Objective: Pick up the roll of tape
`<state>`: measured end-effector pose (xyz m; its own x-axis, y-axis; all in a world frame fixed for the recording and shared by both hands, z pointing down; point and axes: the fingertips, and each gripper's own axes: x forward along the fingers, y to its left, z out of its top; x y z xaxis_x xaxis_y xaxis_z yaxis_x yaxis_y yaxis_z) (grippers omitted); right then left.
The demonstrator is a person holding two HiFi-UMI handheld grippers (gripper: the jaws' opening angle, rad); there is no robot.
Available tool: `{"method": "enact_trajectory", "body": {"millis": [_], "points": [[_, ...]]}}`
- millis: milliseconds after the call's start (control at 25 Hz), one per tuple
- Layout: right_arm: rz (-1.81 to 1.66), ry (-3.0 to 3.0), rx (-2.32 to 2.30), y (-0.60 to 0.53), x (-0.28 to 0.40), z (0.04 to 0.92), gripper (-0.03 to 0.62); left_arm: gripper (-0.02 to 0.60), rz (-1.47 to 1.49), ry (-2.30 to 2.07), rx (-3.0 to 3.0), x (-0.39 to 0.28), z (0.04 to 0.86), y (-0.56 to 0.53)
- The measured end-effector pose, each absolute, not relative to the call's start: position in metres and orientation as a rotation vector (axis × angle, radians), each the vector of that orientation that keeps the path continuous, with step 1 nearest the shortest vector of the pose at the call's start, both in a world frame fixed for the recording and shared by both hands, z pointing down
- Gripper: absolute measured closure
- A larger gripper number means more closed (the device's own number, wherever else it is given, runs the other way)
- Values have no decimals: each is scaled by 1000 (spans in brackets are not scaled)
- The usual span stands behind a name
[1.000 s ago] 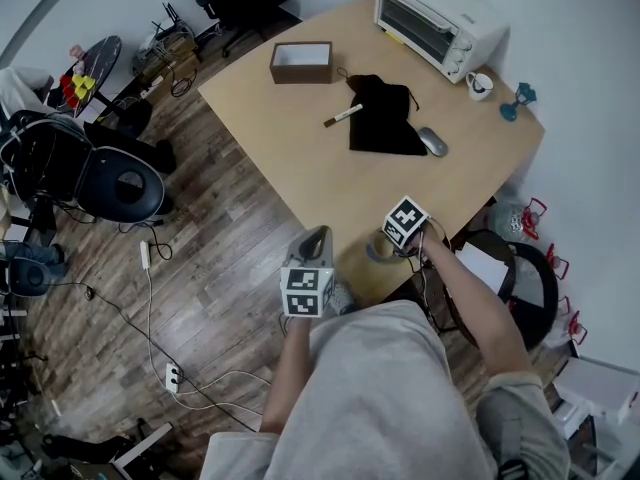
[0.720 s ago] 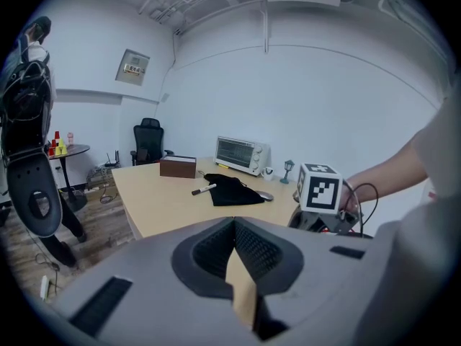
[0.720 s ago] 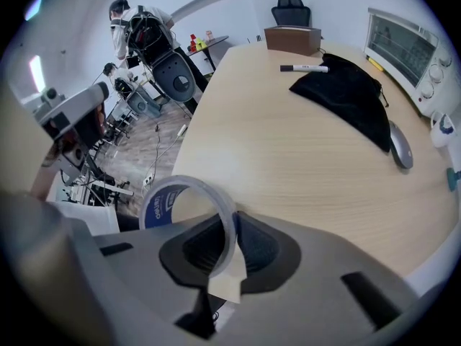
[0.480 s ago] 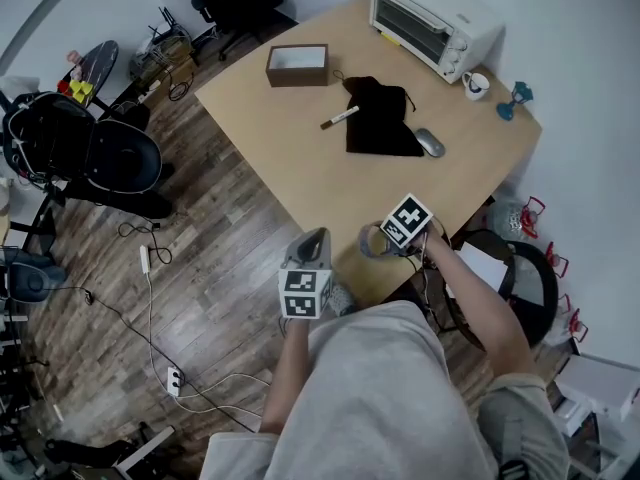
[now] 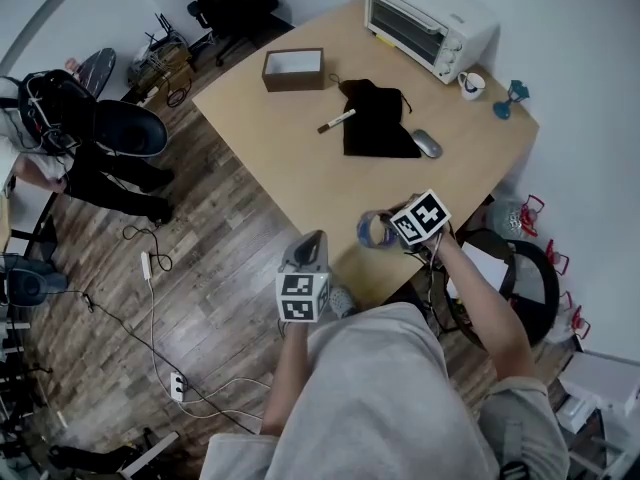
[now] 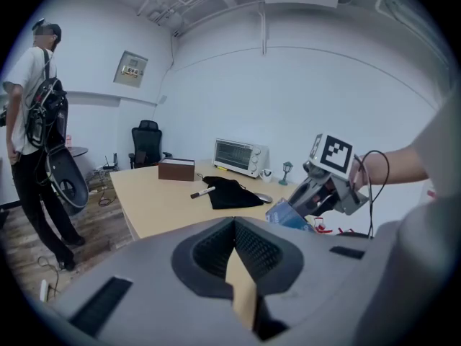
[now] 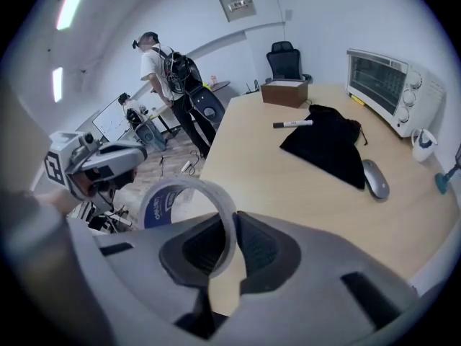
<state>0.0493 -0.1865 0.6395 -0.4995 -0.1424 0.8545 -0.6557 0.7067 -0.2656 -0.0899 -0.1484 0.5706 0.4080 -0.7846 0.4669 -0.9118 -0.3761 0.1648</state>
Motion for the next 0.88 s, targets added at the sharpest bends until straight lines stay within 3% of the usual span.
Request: {"method": "enact_trajectory", "body": {"millis": [880], "points": [[758, -2413, 1128, -216, 62, 518, 548, 575, 367, -1446, 2373, -81, 533, -158]]}}
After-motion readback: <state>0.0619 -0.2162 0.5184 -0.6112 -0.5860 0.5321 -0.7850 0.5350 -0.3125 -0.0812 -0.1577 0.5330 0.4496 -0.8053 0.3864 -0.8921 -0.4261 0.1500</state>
